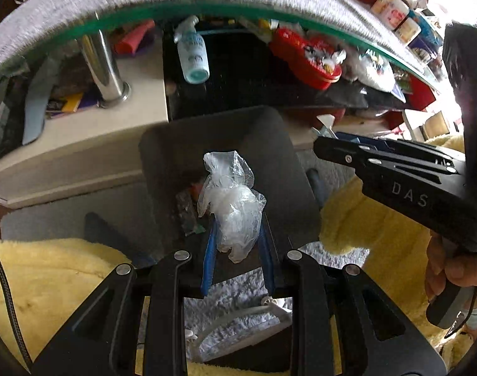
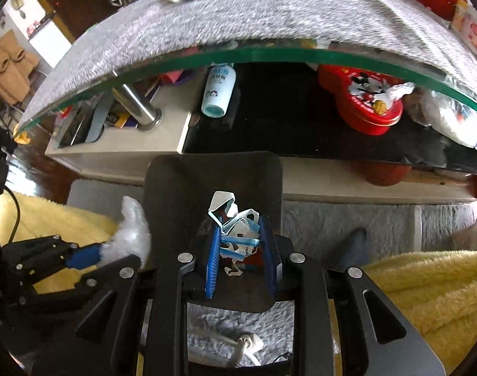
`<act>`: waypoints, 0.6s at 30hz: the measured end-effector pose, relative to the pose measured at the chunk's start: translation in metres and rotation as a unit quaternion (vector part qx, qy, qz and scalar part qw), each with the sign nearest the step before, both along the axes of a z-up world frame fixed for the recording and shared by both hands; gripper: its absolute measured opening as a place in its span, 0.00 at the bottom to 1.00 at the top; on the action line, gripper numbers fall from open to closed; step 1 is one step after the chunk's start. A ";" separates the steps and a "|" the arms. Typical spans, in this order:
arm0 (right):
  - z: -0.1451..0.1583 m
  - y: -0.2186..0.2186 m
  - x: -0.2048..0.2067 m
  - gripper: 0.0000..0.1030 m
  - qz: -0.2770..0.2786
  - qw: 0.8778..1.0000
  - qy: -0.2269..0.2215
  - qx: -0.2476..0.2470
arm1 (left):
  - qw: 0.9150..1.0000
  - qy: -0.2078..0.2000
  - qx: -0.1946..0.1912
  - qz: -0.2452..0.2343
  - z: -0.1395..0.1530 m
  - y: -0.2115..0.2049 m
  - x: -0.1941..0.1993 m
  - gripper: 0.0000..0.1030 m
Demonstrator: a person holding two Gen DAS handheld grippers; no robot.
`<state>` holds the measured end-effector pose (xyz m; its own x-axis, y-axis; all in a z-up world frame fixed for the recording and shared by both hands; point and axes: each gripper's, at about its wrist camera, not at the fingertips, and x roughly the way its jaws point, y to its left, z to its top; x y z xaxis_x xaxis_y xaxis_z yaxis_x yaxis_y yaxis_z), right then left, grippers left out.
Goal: Collect trash
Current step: 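Lower both tools over the grey bin and open them to drop the items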
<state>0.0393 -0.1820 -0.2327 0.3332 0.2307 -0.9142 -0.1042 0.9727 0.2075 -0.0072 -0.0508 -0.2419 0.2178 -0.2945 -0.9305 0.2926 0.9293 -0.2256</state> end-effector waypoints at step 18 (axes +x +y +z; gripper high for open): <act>-0.004 0.003 0.018 0.61 -0.003 1.000 0.011 0.003 | 1.000 0.017 0.017 0.014 -0.010 0.007 0.012 0.64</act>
<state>0.0578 -0.1789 -0.2365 0.3138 0.2336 -0.9203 -0.0937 0.9721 0.2148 0.0048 -0.0437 -0.2521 0.1928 -0.2575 -0.9468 0.2591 0.9441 -0.2040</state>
